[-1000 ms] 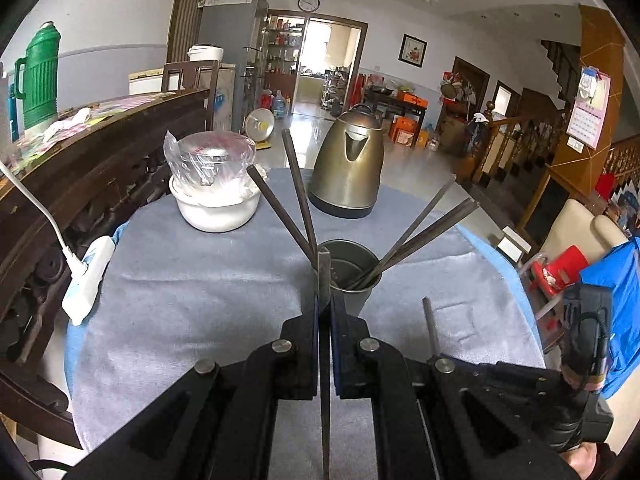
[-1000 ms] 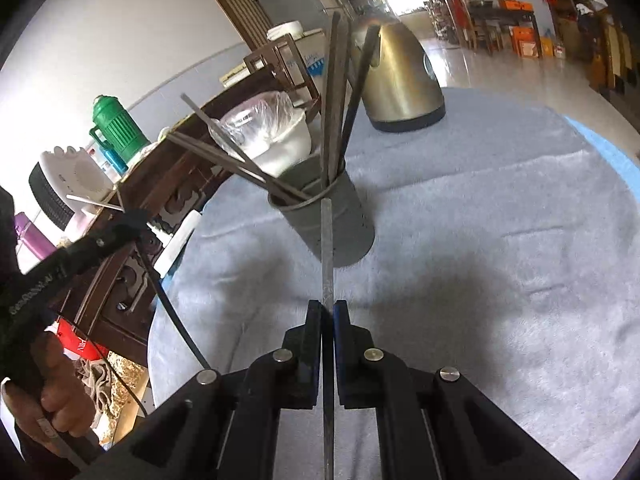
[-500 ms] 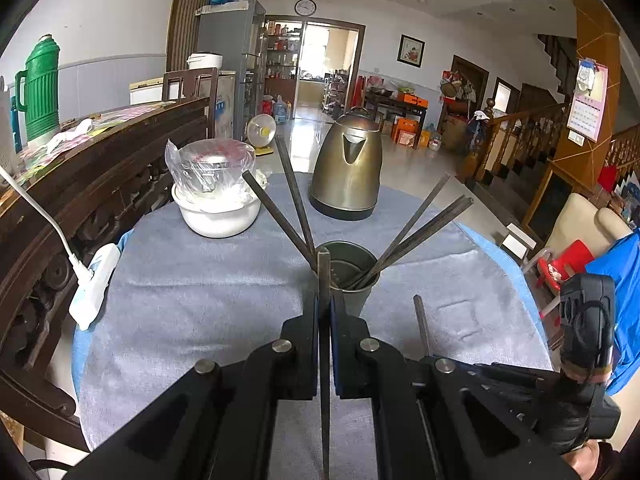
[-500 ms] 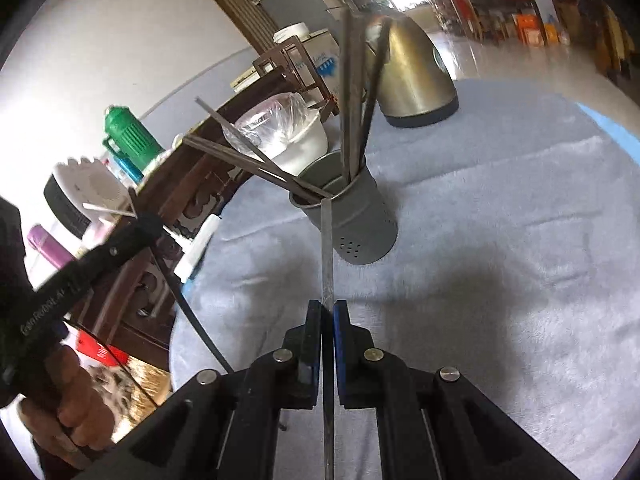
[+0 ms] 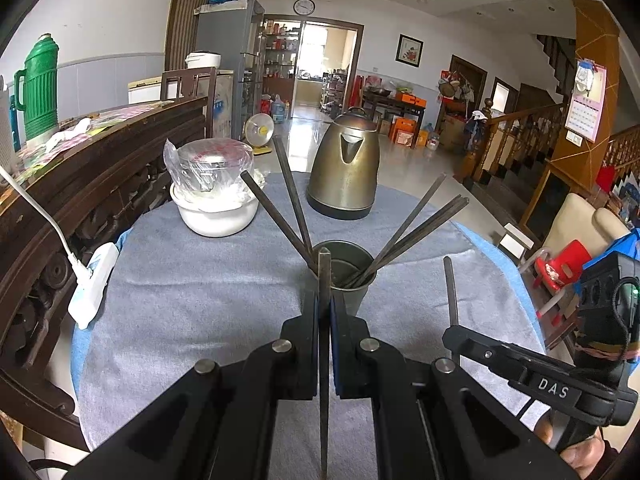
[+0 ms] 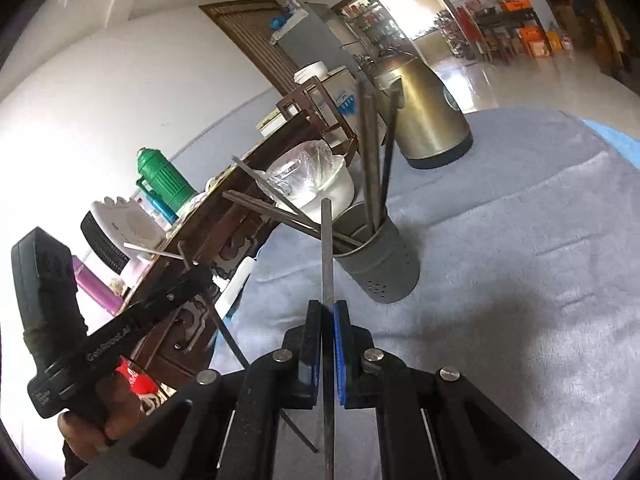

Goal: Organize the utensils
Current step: 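Raise both held chopsticks upright above the grey holder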

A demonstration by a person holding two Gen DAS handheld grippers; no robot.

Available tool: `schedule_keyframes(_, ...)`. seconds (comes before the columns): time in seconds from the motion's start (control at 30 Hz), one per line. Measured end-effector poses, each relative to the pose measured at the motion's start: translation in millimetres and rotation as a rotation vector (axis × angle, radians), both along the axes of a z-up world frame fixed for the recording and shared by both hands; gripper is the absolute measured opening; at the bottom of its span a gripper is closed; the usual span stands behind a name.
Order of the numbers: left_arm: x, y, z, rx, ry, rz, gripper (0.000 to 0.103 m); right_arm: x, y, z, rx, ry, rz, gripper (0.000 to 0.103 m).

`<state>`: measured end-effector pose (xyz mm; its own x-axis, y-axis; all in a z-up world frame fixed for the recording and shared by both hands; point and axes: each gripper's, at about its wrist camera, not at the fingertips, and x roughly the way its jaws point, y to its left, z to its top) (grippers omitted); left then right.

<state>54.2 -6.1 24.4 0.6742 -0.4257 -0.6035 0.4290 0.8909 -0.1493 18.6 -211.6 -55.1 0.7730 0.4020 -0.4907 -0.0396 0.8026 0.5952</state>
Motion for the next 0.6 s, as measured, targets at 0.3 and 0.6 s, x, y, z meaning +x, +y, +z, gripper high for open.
schedule_keyframes(0.3,-6,9,3,-0.014,-0.003,0.001,0.005,-13,-10,15,0.078,-0.100,0.006,0.007)
schedule_keyframes(0.6,-5,26,6,-0.055,0.011,0.011,0.005,-26,-9,37,0.065,-0.203,-0.034,0.008)
